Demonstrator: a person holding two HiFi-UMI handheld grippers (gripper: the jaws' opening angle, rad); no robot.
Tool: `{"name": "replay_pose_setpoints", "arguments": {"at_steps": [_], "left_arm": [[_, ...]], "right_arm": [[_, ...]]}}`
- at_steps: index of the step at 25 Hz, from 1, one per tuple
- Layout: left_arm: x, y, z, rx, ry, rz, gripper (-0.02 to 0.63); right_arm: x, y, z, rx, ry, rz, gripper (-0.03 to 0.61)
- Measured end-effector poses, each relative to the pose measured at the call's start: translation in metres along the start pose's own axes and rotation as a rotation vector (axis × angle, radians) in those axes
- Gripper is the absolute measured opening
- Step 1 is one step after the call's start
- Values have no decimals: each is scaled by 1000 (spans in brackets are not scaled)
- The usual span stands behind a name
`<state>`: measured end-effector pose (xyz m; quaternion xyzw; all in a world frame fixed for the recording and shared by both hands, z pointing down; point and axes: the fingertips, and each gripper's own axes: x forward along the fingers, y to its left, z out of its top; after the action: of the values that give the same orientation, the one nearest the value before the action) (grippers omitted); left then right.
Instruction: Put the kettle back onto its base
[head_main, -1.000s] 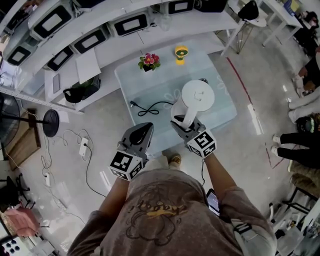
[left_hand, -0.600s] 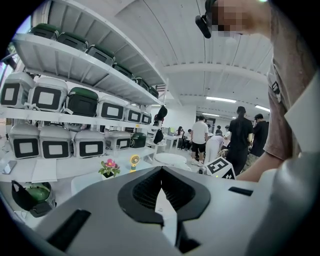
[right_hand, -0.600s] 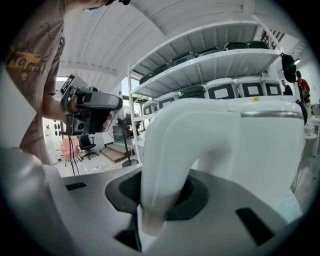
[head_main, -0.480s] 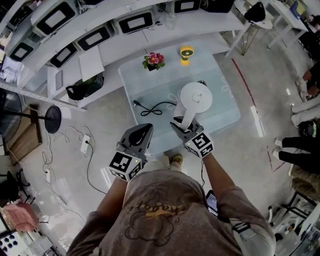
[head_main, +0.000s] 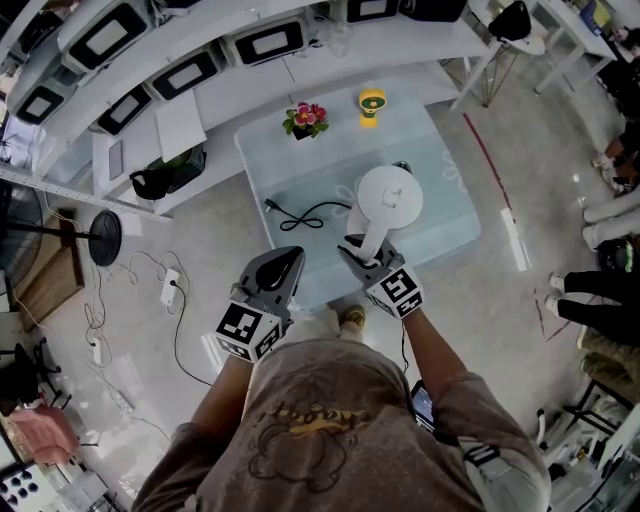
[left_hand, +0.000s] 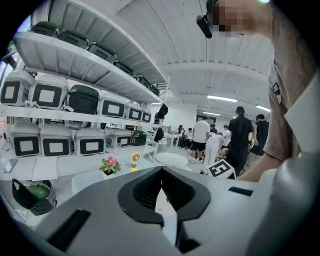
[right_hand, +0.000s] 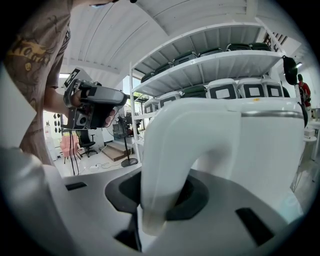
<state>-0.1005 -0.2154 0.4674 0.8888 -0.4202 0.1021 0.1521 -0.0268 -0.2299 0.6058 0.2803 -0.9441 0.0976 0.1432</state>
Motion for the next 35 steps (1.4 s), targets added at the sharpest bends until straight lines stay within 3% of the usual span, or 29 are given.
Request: {"name": "replay_pose_setpoints", "arguments": {"at_steps": [17,28,35], "left_arm": [[-7,-2,-6,-11,6,1,23],[-8,-15,-11,-22,5,-30,23],[-3,-22,-13,-21,6,-58,23]], "right_arm": [[-3,15,-12,-25,9,-21,100],[-8,18,-27,-39,47,-99,114],[-25,18,-47,-52,110,-139,170]]}}
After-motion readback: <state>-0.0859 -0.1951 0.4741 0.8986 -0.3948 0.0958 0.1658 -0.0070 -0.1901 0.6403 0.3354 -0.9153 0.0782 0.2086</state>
